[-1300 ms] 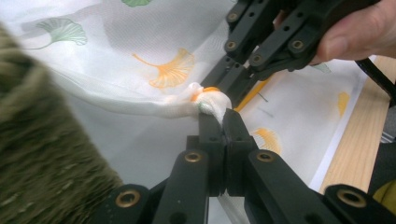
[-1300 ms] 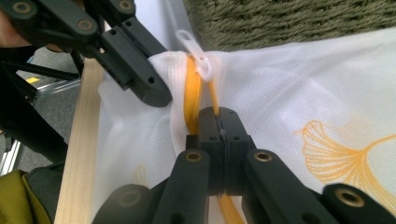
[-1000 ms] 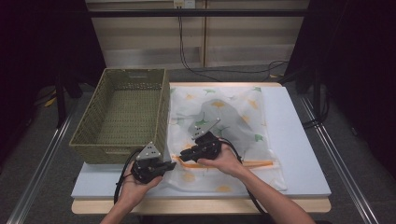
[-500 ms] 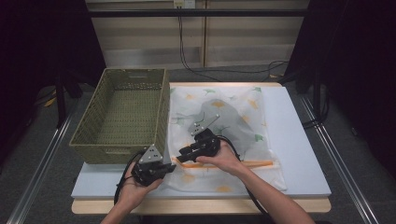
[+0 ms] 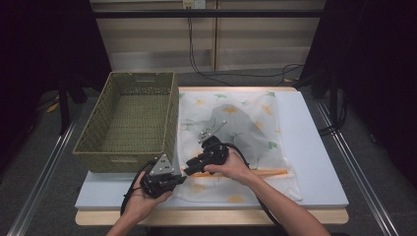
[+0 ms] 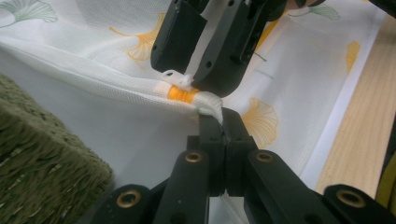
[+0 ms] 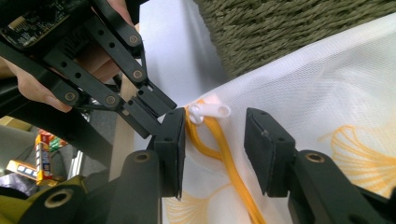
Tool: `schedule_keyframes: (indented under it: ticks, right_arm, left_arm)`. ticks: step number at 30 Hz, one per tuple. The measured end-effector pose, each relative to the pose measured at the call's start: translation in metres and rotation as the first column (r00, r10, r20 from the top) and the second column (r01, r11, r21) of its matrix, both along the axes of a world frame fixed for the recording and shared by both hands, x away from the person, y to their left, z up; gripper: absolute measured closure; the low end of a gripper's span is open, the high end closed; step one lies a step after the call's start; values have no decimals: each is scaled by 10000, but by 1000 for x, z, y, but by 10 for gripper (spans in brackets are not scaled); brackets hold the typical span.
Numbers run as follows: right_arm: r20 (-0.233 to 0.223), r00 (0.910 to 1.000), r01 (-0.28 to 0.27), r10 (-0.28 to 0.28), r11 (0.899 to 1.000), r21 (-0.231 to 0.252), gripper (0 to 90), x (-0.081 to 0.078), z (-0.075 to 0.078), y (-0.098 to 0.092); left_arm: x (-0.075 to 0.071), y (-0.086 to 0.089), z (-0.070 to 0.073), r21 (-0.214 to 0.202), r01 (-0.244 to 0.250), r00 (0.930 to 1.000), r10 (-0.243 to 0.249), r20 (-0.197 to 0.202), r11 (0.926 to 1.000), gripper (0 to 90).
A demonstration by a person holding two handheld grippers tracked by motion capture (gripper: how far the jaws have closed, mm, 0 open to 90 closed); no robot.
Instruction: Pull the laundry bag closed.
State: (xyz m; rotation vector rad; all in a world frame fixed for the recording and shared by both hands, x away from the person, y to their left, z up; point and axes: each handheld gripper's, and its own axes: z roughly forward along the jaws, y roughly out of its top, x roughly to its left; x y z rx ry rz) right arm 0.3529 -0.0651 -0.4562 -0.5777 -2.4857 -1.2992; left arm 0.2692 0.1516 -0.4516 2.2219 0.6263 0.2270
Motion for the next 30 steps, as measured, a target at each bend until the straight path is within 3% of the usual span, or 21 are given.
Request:
schedule_keyframes:
  ticks: [6, 9, 12, 26, 30]
  right_arm:
    - [-60, 9997, -252, 252, 9997, 73, 669, 0, 1, 3]
    - [36, 9998, -214, 213, 9997, 155, 689, 0, 2, 4]
    - [264, 9994, -239, 231, 9993, 284, 699, 0, 4, 4]
    - [760, 9965, -384, 346, 9980, 497, 899, -2, 10, 3]
    - [897, 9955, -353, 305, 9980, 516, 900, -4, 13, 0]
  left_arm:
    - [1, -1, -2, 91, 104, 9999, -104, 20, 9999, 890]
    - [1, -1, -2, 0, 90, 9999, -90, -74, 10000, 890]
    - [1, -2, -2, 165, 162, 9998, -161, -93, 9997, 890]
    - [3, -3, -4, 38, 148, 9997, -147, -213, 9999, 888]
    - [4, -2, -4, 51, 115, 9997, -114, -235, 9999, 889]
